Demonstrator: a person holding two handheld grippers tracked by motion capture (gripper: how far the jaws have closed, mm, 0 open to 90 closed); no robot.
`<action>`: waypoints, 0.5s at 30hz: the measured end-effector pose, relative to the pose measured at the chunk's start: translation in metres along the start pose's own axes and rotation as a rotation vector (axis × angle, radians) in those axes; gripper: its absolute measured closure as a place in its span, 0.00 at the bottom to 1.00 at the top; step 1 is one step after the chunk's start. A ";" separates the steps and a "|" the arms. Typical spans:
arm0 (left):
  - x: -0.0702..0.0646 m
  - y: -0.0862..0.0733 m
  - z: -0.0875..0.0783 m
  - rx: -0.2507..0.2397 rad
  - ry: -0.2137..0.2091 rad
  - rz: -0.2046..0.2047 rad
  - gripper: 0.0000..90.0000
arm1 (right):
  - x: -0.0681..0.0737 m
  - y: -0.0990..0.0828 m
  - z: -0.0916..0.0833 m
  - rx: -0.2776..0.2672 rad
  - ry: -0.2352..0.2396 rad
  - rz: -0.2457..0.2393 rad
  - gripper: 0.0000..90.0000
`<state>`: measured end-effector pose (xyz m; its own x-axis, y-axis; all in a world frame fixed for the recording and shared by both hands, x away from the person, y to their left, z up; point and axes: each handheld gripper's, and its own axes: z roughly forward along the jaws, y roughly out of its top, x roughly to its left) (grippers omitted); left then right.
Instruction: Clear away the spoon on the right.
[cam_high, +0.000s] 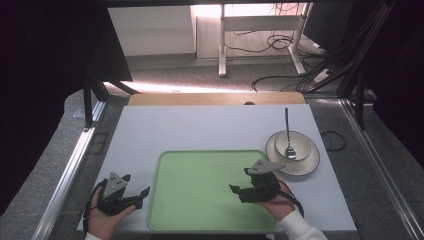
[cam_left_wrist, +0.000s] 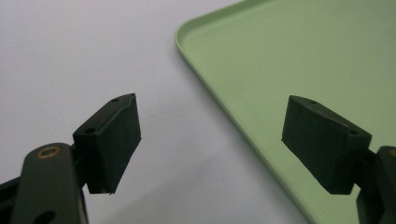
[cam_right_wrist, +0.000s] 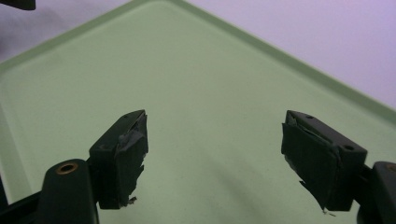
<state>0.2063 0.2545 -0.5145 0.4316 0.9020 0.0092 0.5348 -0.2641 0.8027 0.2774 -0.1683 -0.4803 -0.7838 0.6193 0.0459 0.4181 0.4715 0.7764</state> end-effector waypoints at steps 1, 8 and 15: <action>0.000 0.000 0.000 0.002 0.001 0.000 0.21 | 0.000 0.000 0.000 0.002 0.001 -0.004 0.26; 0.002 0.000 0.002 0.007 0.004 0.000 0.21 | 0.002 -0.006 0.007 0.052 -0.010 -0.015 0.27; 0.001 0.001 0.002 0.001 0.000 0.002 0.21 | 0.006 -0.007 0.006 0.066 -0.016 -0.015 0.27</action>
<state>0.2087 0.2548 -0.5143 0.4329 0.9014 0.0104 0.5350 -0.2662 0.8018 0.2729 -0.1643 -0.4898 -0.7831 0.6215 0.0246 0.4362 0.5205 0.7341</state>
